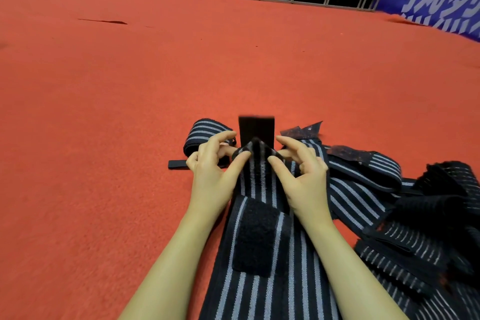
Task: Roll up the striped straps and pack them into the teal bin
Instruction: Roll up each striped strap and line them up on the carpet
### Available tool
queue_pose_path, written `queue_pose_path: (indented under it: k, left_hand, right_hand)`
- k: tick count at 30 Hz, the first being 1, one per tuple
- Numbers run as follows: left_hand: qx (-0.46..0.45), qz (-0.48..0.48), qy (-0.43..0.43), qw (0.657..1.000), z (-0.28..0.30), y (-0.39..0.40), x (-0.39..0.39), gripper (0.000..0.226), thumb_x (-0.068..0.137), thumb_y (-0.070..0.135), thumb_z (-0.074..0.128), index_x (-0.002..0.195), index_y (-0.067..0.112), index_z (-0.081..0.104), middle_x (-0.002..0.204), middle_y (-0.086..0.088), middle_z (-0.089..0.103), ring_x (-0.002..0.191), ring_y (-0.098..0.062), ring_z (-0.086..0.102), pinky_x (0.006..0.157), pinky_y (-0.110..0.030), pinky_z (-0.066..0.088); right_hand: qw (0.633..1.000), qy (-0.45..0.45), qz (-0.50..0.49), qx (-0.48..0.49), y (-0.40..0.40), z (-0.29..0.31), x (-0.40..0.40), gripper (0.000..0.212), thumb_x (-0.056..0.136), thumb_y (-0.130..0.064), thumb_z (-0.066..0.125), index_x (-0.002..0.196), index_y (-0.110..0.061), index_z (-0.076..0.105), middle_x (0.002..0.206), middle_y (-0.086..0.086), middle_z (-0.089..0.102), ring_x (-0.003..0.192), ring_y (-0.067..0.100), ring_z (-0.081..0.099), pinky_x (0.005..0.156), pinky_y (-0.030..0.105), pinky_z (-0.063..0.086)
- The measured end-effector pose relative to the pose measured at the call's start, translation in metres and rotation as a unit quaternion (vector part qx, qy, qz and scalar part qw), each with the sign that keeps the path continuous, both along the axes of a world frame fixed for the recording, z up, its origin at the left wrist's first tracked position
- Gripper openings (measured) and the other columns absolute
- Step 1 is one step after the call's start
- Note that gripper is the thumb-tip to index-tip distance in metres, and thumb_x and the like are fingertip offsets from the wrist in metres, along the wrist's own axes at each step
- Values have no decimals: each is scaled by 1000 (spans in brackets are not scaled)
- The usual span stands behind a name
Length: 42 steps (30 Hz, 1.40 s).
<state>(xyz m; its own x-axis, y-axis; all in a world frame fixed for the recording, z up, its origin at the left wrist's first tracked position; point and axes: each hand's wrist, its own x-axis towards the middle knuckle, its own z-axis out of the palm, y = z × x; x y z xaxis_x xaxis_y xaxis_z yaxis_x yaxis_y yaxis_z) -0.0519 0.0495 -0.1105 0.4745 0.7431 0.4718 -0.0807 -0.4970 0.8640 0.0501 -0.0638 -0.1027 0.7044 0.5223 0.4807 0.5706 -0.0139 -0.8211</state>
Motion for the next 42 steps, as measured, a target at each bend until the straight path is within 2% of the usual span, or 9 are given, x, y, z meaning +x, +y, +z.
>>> queue_pose_path:
  k: [3, 9, 16, 27, 31, 33, 35, 38, 42]
  left_hand:
    - [-64, -19, -16, 998, 4, 0, 4, 33, 78, 48, 63, 110, 44, 55, 82, 14, 70, 106, -23, 59, 100, -56, 37]
    - [-25, -30, 12, 999, 12, -6, 0, 29, 77, 51, 59, 104, 47, 49, 84, 19, 70, 113, -10, 50, 102, -54, 30]
    - [8, -22, 36, 999, 10, -6, 2, 24, 73, 58, 57, 96, 57, 59, 92, 10, 66, 111, -14, 50, 103, -46, 33]
    - [-18, -37, 73, 996, 5, 0, 0, 20, 67, 63, 56, 87, 62, 60, 105, -4, 61, 115, -22, 44, 103, -46, 37]
    - [-15, -36, 103, 994, 2, 1, -1, 17, 69, 61, 59, 84, 53, 62, 109, 0, 57, 119, -21, 39, 107, -23, 26]
    - [-14, -36, 127, 991, 3, -1, -2, 16, 72, 54, 59, 87, 50, 62, 112, -1, 54, 120, -19, 35, 94, 0, 15]
    - [-20, -49, 133, 990, 4, -2, -2, 17, 73, 53, 59, 87, 46, 65, 111, -1, 54, 120, -19, 34, 88, 4, 14]
    - [-6, -68, 116, 991, 3, -2, 0, 17, 71, 59, 59, 82, 48, 65, 105, 2, 58, 118, -22, 40, 101, -17, 28]
    - [-17, -59, 52, 997, 5, -2, 2, 17, 71, 57, 62, 83, 46, 68, 90, 10, 65, 100, -18, 56, 95, -54, 42]
  right_hand:
    - [999, 24, 19, 11, 0, 4, 1, 29, 79, -51, 60, 107, -59, 56, 92, -19, 63, 108, 17, 56, 104, 54, 34]
    - [997, 73, 3, 1, 3, 13, 0, 59, 72, -63, 61, 126, -41, 51, 110, -29, 62, 123, 15, 49, 108, 49, 32]
    - [979, 173, 86, 64, 1, 27, 1, 46, 84, -9, 72, 120, -31, 53, 97, -9, 73, 101, 12, 66, 96, 36, 48]
    - [990, 114, 43, 74, 2, 36, 0, 6, 84, -18, 72, 88, -23, 71, 88, -5, 73, 91, 14, 67, 93, 47, 50]
    - [990, 109, 24, 89, 1, 37, 1, 13, 82, -18, 74, 91, -26, 70, 89, -7, 72, 91, 12, 66, 92, 43, 51]
    - [990, 109, 20, 91, 1, 39, 1, 16, 81, -19, 75, 91, -29, 69, 88, -11, 70, 91, 9, 65, 92, 39, 50]
    - [992, 89, 8, 84, 0, 39, 3, 12, 81, -24, 75, 87, -32, 69, 87, -13, 69, 91, 8, 64, 97, 47, 46]
    - [994, 65, -9, 85, -2, 38, 6, 8, 82, -25, 72, 81, -32, 70, 84, -12, 70, 90, 10, 65, 97, 53, 43]
    - [992, 88, 58, 70, -4, 38, 10, 21, 86, -15, 70, 99, -31, 65, 95, -10, 69, 96, 4, 63, 88, 25, 48]
